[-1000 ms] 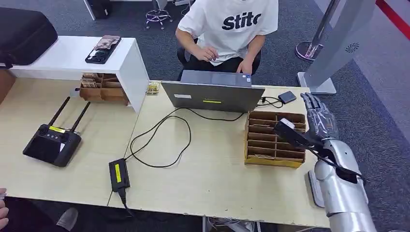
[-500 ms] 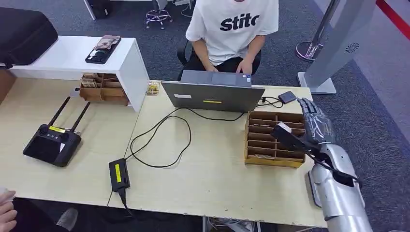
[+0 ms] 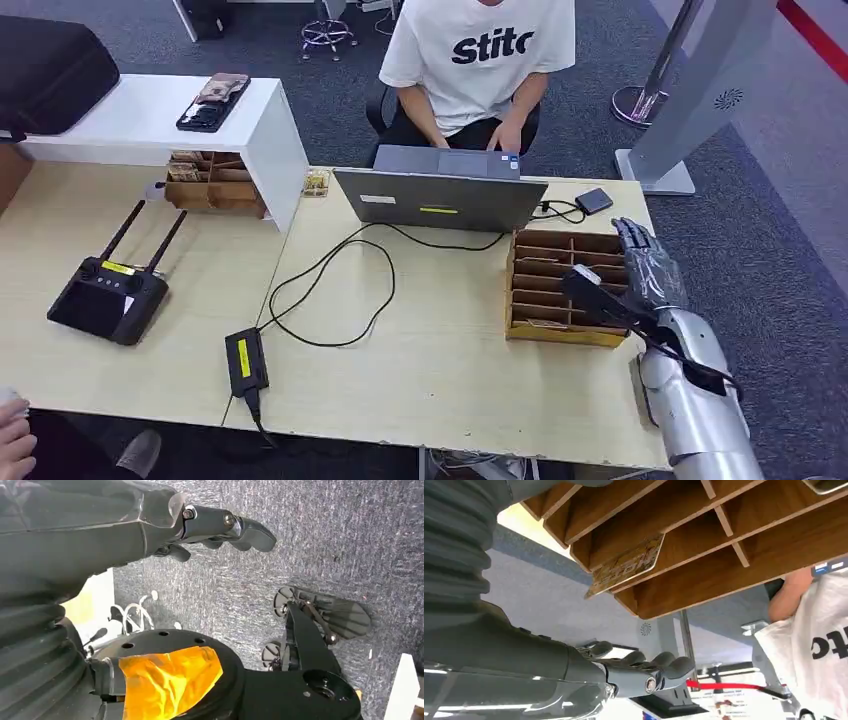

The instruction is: Pass the card to the sensor for recognition and then transmit it.

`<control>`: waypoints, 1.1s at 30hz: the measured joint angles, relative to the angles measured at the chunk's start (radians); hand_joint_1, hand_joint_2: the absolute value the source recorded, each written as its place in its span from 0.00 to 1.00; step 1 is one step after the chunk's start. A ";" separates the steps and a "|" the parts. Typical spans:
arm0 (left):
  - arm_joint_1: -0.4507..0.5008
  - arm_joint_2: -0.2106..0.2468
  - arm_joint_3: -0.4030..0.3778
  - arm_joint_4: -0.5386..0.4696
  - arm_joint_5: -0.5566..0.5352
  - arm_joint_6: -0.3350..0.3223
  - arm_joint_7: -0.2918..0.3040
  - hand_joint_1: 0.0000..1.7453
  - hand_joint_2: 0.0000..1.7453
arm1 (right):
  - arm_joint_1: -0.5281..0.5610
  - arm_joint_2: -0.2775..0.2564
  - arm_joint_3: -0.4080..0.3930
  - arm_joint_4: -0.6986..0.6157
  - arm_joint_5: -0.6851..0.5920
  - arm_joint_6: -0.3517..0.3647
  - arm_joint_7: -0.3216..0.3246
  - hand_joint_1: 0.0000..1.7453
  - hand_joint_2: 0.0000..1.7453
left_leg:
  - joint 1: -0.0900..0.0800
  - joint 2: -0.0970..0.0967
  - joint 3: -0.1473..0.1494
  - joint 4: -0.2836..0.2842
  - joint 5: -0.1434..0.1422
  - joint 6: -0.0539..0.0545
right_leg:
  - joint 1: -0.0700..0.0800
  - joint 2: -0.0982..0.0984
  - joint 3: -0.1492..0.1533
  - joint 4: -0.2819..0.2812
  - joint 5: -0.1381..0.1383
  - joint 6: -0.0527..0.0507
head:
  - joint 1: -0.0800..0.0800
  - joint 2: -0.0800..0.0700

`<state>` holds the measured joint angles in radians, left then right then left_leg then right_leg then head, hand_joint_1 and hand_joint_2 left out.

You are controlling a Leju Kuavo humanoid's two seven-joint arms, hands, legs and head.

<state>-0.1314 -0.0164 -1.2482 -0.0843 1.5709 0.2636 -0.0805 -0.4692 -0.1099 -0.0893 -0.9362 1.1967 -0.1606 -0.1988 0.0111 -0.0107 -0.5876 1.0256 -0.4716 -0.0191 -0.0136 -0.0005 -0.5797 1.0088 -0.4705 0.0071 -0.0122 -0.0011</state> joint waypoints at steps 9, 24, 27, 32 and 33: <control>0.000 0.005 0.000 0.000 0.000 0.002 0.001 0.00 1.00 | 0.003 0.000 -0.010 0.013 0.000 -0.001 -0.008 0.86 1.00 | 0.000 0.000 0.000 0.000 0.000 0.000 | 0.000 0.000 0.000 0.000 0.000 0.000 | 0.000 0.000; 0.000 0.006 0.000 0.000 0.000 0.002 0.001 0.00 1.00 | 0.004 0.000 -0.012 0.011 -0.002 0.000 -0.013 0.91 1.00 | 0.000 0.000 0.000 0.000 0.000 0.000 | 0.000 0.000 0.000 0.000 0.000 0.000 | 0.000 0.000; 0.000 0.006 0.000 0.000 0.000 0.002 0.001 0.00 1.00 | 0.003 0.001 -0.012 0.010 -0.002 -0.005 -0.022 0.97 1.00 | 0.000 0.000 0.000 0.000 0.000 0.000 | 0.000 0.000 0.000 0.000 0.000 0.000 | 0.000 0.000; 0.000 0.006 0.000 0.000 0.000 0.002 0.001 0.00 1.00 | 0.003 0.005 -0.012 -0.027 -0.009 -0.013 -0.031 0.99 1.00 | 0.000 0.000 0.000 0.000 0.000 0.000 | 0.000 0.000 0.000 0.000 0.000 0.000 | 0.000 0.000; 0.000 0.006 0.000 0.000 0.000 0.002 0.001 0.00 1.00 | 0.003 0.006 -0.012 -0.043 -0.010 -0.013 -0.032 1.00 1.00 | 0.000 0.000 0.000 0.000 0.000 0.000 | 0.000 0.000 0.000 0.000 0.000 0.000 | 0.000 0.000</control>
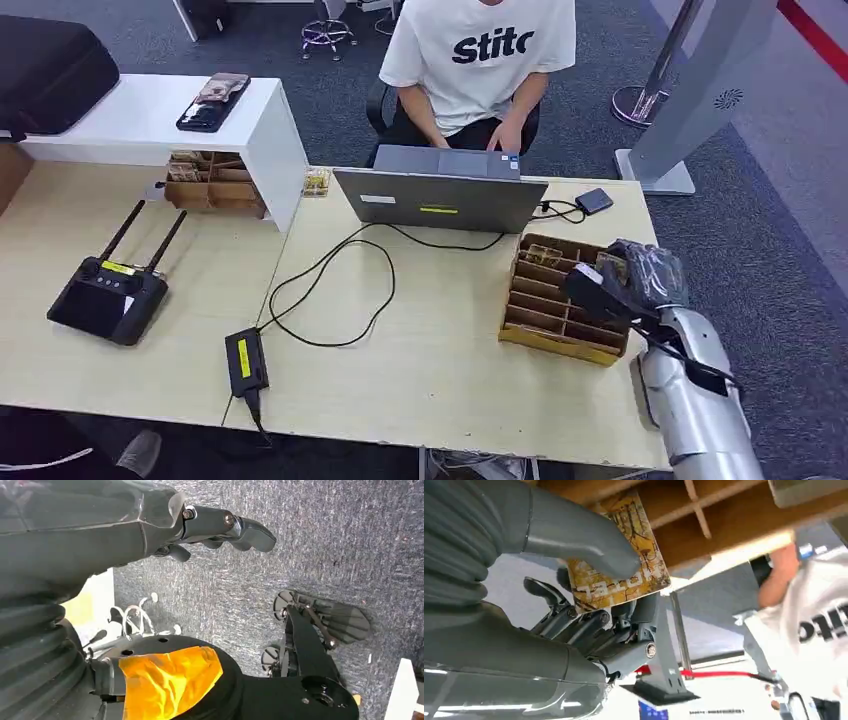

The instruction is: Pass the card to the sensor for recognition and then transmit it.

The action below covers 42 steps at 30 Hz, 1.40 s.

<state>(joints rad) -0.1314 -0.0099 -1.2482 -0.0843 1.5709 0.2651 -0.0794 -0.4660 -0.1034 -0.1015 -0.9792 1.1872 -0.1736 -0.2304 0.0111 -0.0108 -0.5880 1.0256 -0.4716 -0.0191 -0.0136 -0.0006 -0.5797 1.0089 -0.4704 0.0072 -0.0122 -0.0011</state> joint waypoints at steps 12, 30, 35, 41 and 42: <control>0.000 0.000 -0.004 0.000 0.000 -0.002 0.000 0.00 1.00 | -0.019 0.022 0.005 -0.246 -0.020 0.031 0.013 0.97 1.00 | 0.000 0.000 0.000 0.000 0.000 0.000 | 0.000 0.000 0.000 0.000 0.000 0.000 | 0.000 0.000; 0.000 0.000 -0.004 0.000 0.000 -0.002 0.000 0.00 1.00 | -0.035 0.029 0.027 -0.375 -0.023 0.063 0.014 1.00 1.00 | 0.000 0.000 0.000 0.000 0.000 0.000 | 0.000 0.000 0.000 0.000 0.000 0.000 | 0.000 0.000; 0.000 0.000 -0.004 0.000 0.000 -0.007 0.000 0.00 1.00 | -0.068 0.033 0.045 -0.388 -0.023 0.093 0.022 1.00 1.00 | 0.000 0.000 -0.001 0.000 0.000 0.000 | 0.000 0.000 0.000 0.000 0.000 0.000 | 0.000 0.000; -0.003 0.000 -0.009 0.000 0.000 -0.025 -0.023 0.00 1.00 | -0.218 0.052 0.109 -0.263 0.020 0.120 0.072 1.00 1.00 | 0.000 0.001 0.000 0.000 0.001 0.000 | 0.000 0.001 0.000 0.001 0.001 0.000 | 0.000 0.000; -0.004 0.000 -0.013 0.000 0.000 -0.027 -0.028 0.00 1.00 | -0.249 0.058 0.127 -0.228 0.035 0.124 0.087 1.00 1.00 | 0.000 0.001 0.000 0.000 0.001 -0.001 | 0.000 0.001 0.000 0.001 0.001 0.000 | 0.000 0.000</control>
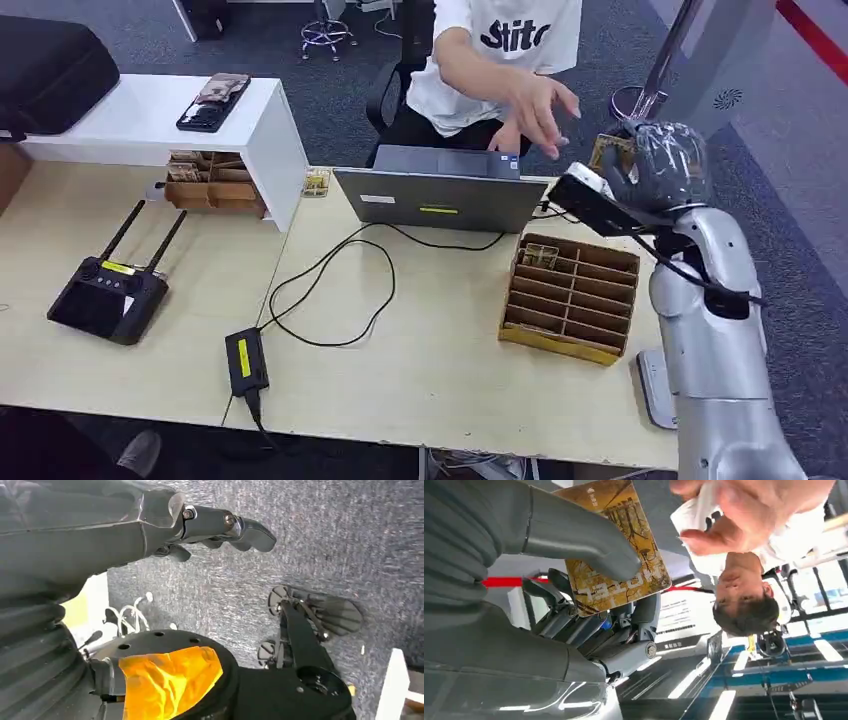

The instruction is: Pass the card to the sensor for recognition and then transmit it.

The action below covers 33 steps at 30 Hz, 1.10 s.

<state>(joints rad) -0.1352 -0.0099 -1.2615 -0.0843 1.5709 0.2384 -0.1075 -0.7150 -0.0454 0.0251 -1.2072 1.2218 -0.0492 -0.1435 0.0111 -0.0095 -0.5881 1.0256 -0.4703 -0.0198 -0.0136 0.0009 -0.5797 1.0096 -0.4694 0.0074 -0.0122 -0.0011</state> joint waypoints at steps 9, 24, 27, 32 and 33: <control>-0.007 0.000 -0.027 0.000 0.000 0.001 0.011 0.00 1.00 | -0.219 0.054 0.089 0.263 0.077 0.018 0.070 1.00 1.00 | 0.000 -0.001 0.000 0.000 0.001 -0.001 | 0.000 -0.001 0.000 0.000 0.000 0.000 | 0.000 0.000; -0.007 0.000 -0.042 0.000 0.000 0.002 0.018 0.00 1.00 | -0.278 0.097 0.126 0.426 0.120 0.018 0.089 0.13 1.00 | 0.000 -0.002 -0.001 0.000 0.000 -0.001 | 0.000 -0.002 0.000 0.000 0.000 0.000 | 0.000 0.000; -0.007 0.000 -0.042 0.000 0.000 0.002 0.018 0.00 1.00 | -0.279 0.100 0.126 0.438 0.121 0.014 0.085 0.00 1.00 | 0.000 -0.002 -0.001 0.000 0.000 -0.001 | 0.000 -0.002 -0.001 0.000 0.000 0.000 | 0.000 0.000; -0.007 0.000 -0.043 0.000 0.000 0.002 0.018 0.00 1.00 | -0.278 0.101 0.126 0.453 0.121 0.013 0.076 0.00 1.00 | 0.000 -0.002 0.000 0.000 0.000 -0.001 | 0.000 -0.002 -0.001 0.000 0.000 0.000 | 0.000 0.000; -0.007 0.000 -0.043 0.000 0.000 0.002 0.018 0.00 1.00 | -0.277 0.101 0.126 0.453 0.121 0.013 0.073 0.00 1.00 | 0.000 -0.002 0.000 0.000 0.000 -0.001 | 0.000 -0.002 -0.001 0.000 0.000 0.000 | 0.000 0.000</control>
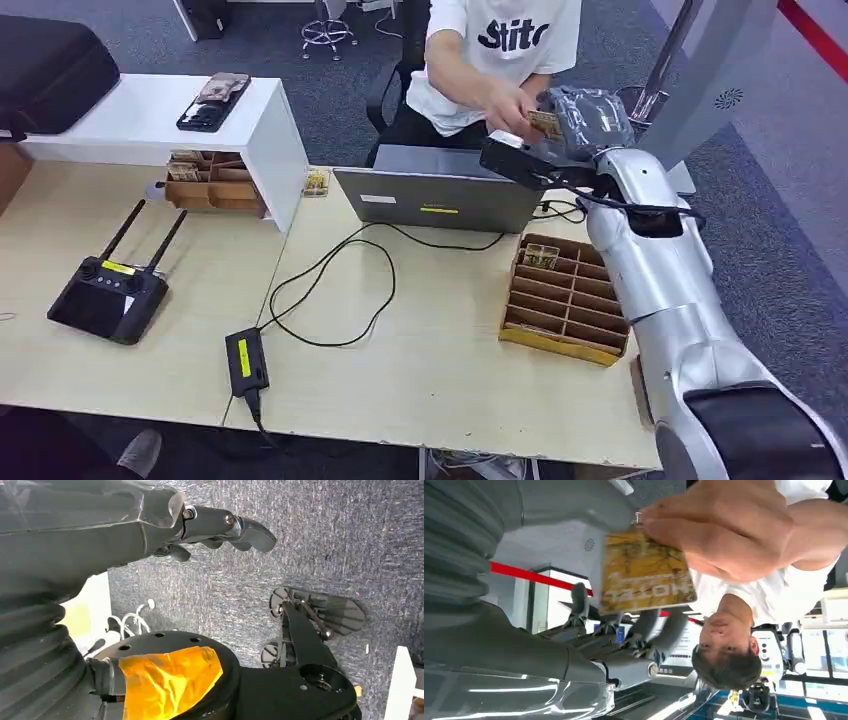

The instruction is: Pass the card to the sensor for recognition and then transmit it.

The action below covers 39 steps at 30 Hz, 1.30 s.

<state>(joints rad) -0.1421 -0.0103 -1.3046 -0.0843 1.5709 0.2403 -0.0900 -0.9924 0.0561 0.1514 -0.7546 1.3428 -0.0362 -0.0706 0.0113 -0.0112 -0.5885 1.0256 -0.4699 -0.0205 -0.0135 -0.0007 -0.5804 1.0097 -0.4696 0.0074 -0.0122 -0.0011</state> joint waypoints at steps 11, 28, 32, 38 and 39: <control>0.000 0.000 -0.007 0.000 0.000 0.000 0.000 0.00 1.00 | 0.004 0.001 -0.002 -0.014 0.000 -0.005 -0.008 0.00 1.00 | 0.000 0.000 0.000 0.000 0.000 0.000 | 0.000 0.000 0.000 0.000 0.000 0.000 | 0.000 0.000; 0.000 0.000 -0.015 0.000 0.000 0.001 0.000 0.00 1.00 | 0.016 0.001 -0.008 -0.066 -0.007 -0.018 -0.026 0.00 1.00 | 0.000 0.000 0.000 0.000 0.000 0.000 | 0.000 0.000 0.000 0.000 0.000 0.000 | 0.000 0.000; 0.001 0.000 -0.015 0.000 0.000 0.002 0.000 0.00 1.00 | 0.023 -0.001 -0.015 -0.108 -0.034 -0.020 -0.042 0.00 1.00 | 0.000 0.000 0.000 0.000 0.000 0.000 | 0.000 0.000 -0.001 0.000 0.000 0.000 | 0.000 0.000; 0.005 0.000 -0.015 0.000 0.000 0.011 0.004 0.00 1.00 | 0.077 -0.031 -0.044 -0.299 -0.098 -0.004 -0.070 0.00 1.00 | 0.000 0.000 0.000 0.000 0.000 0.000 | 0.000 0.000 -0.001 0.000 0.000 0.000 | 0.000 0.000; 0.005 0.000 -0.015 0.000 0.000 0.011 0.004 0.00 1.00 | 0.086 -0.039 -0.050 -0.330 -0.105 0.000 -0.070 0.00 1.00 | 0.000 0.000 0.000 0.000 0.000 0.000 | 0.000 0.000 -0.001 0.000 0.000 0.000 | 0.000 0.000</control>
<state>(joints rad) -0.1374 -0.0099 -1.3199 -0.0843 1.5709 0.2518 -0.0858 -0.9069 0.0175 0.1014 -1.0850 1.2382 -0.0358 -0.1408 0.0112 -0.0111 -0.5888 1.0258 -0.4700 -0.0204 -0.0137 -0.0005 -0.5814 1.0092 -0.4696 0.0074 -0.0118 -0.0011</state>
